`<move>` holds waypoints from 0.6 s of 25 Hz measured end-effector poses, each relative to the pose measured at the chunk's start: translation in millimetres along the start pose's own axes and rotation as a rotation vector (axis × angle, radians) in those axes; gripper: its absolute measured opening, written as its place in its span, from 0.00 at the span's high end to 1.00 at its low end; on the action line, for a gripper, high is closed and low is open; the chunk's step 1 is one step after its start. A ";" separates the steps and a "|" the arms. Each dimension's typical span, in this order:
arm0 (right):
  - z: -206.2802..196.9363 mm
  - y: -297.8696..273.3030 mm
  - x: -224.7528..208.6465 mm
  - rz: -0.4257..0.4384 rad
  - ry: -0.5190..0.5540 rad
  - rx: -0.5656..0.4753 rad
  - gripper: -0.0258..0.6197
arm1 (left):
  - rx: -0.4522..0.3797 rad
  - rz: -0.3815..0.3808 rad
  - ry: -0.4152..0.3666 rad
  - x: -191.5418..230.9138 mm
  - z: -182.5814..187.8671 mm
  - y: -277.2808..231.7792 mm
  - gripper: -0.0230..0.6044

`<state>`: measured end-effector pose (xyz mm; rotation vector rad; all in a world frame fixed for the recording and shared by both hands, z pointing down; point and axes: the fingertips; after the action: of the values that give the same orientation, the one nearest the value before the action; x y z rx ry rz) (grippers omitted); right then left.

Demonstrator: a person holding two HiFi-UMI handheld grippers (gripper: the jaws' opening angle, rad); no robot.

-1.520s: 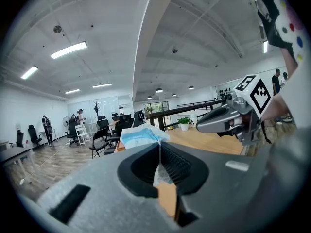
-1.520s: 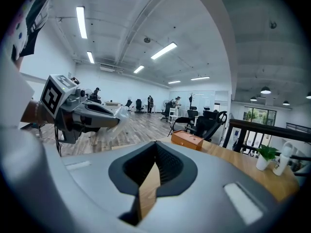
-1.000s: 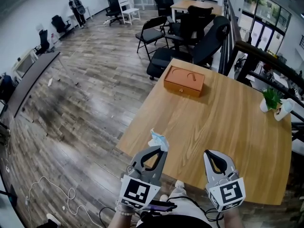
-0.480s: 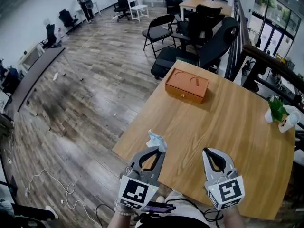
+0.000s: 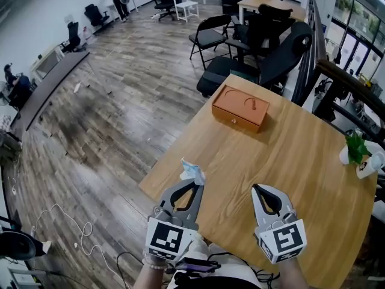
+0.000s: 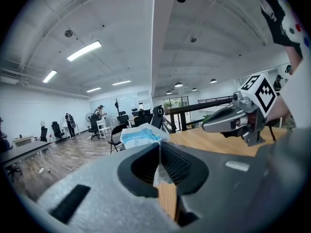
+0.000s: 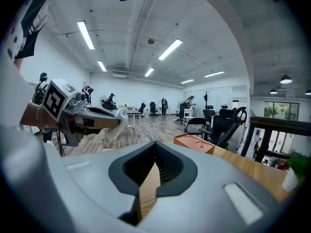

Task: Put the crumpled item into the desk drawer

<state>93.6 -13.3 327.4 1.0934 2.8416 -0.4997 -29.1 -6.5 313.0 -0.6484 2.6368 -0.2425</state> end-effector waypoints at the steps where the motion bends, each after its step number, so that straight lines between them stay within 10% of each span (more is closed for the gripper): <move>1: 1.3 -3.1 -1.4 0.003 -0.001 -0.004 0.96 | 0.000 -0.001 0.001 0.9 0.6 -3.1 0.93; 15: 5.9 -68.0 -33.8 -0.040 -0.025 -0.015 0.96 | -0.015 -0.075 -0.014 28.4 -13.7 -61.1 0.93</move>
<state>73.5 -84.2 346.4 1.0220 2.8463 -0.4897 -33.2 -72.6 331.3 -0.7521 2.6064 -0.2399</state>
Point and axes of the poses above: the fingertips, and each gripper's own axes: y backward along the fingers, x to its left, z out of its top, and after that the axes turned 12 degrees about -y, right-handed
